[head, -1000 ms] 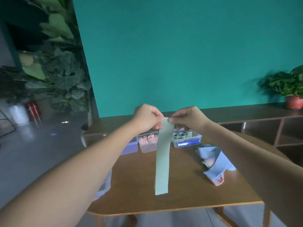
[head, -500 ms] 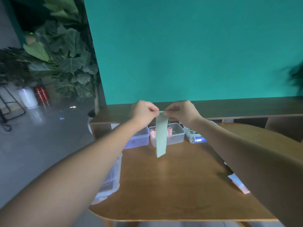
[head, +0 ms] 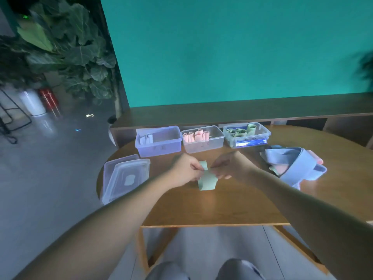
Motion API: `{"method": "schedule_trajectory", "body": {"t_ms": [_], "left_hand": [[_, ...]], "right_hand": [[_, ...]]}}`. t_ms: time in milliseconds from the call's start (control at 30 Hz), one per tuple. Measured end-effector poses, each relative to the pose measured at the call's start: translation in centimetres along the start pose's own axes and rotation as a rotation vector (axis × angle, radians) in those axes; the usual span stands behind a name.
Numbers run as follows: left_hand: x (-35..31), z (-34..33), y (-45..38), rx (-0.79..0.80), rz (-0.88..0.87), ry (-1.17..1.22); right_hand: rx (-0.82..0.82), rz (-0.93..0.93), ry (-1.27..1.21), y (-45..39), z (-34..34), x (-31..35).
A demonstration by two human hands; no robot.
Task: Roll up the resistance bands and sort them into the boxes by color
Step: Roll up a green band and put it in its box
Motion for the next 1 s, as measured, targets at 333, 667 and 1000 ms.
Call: {"method": "schedule_trajectory", "body": {"t_ms": [333, 667, 1000], "left_hand": [[2.5, -4.5, 6.0, 0.158, 0.115, -0.053], [5.6, -5.2, 3.0, -0.089, 0.134, -0.184], [12.5, -7.5, -2.9, -0.302, 0.017, -0.259]], "right_hand": [[0.083, -0.156, 0.059, 3.7, -3.7, -6.2], [-0.194, -0.126, -0.001, 0.6, -5.4, -8.9], [-0.388, 0.084, 0.195, -8.6, -5.8, -9.3]]}}
Point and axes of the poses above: each hand's wrist, its own y-axis away from the middle knuckle, its own z-axis out of the back of the hand, x = y × z, the point moved 2 cm from there along -y, towards the middle knuckle, and after that the axes turned 13 degrees about -z, right-handed, at the moved point
